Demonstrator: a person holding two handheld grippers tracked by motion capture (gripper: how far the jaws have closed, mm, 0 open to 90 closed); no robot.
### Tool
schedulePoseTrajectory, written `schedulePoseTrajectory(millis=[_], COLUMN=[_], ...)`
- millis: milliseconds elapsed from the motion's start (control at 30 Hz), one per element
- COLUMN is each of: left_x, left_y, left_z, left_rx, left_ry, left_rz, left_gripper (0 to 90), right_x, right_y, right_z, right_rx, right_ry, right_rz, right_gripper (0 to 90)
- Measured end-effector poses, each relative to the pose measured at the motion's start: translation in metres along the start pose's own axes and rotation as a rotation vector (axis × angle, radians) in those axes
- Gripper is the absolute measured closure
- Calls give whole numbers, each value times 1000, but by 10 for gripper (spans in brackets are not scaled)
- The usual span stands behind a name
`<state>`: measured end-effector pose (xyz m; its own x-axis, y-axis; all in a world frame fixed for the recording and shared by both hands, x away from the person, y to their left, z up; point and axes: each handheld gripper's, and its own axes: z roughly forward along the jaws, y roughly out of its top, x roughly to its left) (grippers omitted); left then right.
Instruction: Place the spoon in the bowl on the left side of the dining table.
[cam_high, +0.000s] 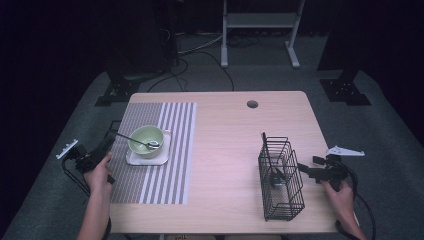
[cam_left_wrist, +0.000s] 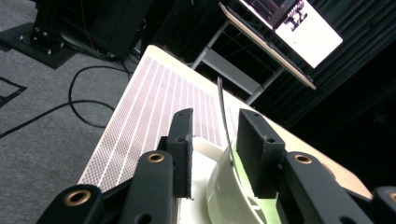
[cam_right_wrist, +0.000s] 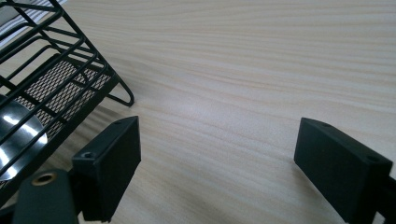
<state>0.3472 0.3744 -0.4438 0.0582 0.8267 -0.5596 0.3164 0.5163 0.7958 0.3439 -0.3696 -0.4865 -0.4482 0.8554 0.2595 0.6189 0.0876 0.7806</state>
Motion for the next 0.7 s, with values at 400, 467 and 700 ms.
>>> schedulePoseTrajectory(millis=[400, 467, 700], left_x=[0, 0, -3], left_y=[-12, -14, -18], left_z=[-7, -7, -9], left_rx=[46, 57, 83], left_ry=[-3, 0, -1], left_rz=[52, 45, 61], left_gripper=[515, 493, 404], right_x=[1, 1, 1], right_y=[0, 0, 0], right_z=[0, 0, 0], right_rx=[0, -1, 0], right_ry=[-13, -12, -13], right_rz=[-3, -6, -4], right_gripper=[136, 136, 136])
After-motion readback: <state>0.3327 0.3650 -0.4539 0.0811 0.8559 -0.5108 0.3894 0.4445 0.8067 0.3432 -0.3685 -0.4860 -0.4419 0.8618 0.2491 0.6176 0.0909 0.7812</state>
